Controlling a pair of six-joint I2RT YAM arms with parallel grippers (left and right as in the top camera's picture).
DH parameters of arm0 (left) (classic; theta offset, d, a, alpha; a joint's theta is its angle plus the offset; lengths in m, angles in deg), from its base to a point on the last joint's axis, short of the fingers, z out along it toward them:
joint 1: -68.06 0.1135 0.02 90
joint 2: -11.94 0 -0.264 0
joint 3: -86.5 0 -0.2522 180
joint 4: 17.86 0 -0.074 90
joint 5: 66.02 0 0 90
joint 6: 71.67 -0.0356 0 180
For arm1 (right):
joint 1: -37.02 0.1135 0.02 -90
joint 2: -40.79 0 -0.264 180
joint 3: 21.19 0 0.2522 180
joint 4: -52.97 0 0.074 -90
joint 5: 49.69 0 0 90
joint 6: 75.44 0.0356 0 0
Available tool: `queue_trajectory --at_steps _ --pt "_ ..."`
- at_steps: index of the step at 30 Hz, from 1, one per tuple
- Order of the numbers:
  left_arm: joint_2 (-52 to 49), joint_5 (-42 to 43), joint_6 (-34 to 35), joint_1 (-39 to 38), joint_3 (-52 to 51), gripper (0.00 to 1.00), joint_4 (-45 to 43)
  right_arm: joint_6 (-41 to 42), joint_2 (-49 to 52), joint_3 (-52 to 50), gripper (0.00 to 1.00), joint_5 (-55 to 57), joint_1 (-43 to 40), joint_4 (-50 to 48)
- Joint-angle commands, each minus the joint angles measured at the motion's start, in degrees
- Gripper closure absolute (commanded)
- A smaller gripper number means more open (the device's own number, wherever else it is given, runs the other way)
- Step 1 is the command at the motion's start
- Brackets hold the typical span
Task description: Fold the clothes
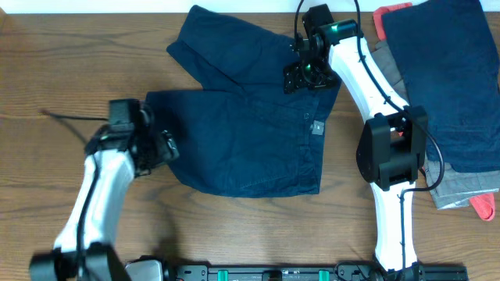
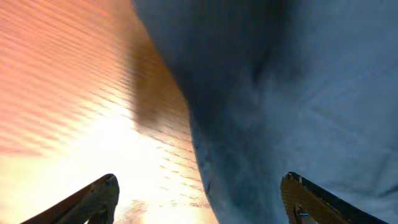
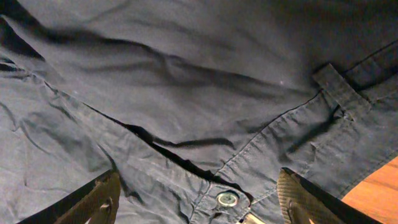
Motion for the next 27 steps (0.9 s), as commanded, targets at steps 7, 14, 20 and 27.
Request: queue_trajectory --at_steps 7,14,20,27 --pt "1.8 0.0 -0.3 9.0 -2.0 0.28 4.1 -0.7 -1.5 -0.3 0.20 0.2 -0.2 -0.6" --pt "-2.4 2.9 0.7 8.9 -4.4 0.29 -2.2 -0.7 -1.5 -0.3 0.20 0.2 -0.2 -0.6" --pt "-7.8 3.3 0.7 8.9 -4.5 0.29 -7.6 -0.7 -1.5 -0.3 0.19 0.2 -0.2 0.1" --pt "-12.9 9.2 0.7 8.8 -4.5 0.29 -15.7 -0.7 -1.5 -0.3 0.19 0.2 -0.2 0.1"
